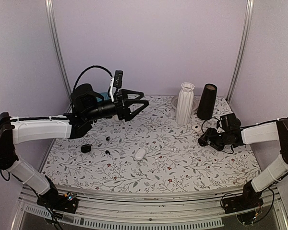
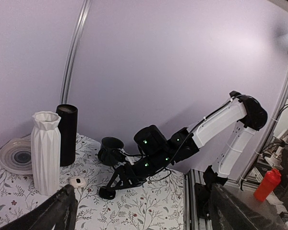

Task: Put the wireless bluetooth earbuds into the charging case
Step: Place the charging case with the earbuds at the center of the board.

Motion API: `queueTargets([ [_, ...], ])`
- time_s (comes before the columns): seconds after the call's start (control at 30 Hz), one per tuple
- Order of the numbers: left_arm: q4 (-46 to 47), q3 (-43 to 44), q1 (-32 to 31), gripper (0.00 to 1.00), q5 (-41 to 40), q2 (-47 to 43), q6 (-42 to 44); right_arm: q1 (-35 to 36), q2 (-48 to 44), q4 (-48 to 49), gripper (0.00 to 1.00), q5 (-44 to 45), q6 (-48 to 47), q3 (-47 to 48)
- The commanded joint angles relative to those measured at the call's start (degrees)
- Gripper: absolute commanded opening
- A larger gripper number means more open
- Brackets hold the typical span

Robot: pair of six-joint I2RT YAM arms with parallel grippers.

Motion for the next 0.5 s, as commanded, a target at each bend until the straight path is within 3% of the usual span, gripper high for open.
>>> queueTargets([
  [0.0,0.04,-0.43,0.69,0.96,-0.15,-0.4,0.17,-0.16,-3.81,-2.83,0.79,1.98,-1.79,0.92],
  [0.23,0.11,-0.7,0.74,0.96,-0.29,-0.32,0.27,0.98,-9.41,-4.16,0.99,1.54,-5.57,1.69],
  [0.47,0.41,-1.06,0.73,0.96,-0.34,-0.16,0.34,7.43,-15.57,-3.41,0.99,3.5,-9.27,4.48],
])
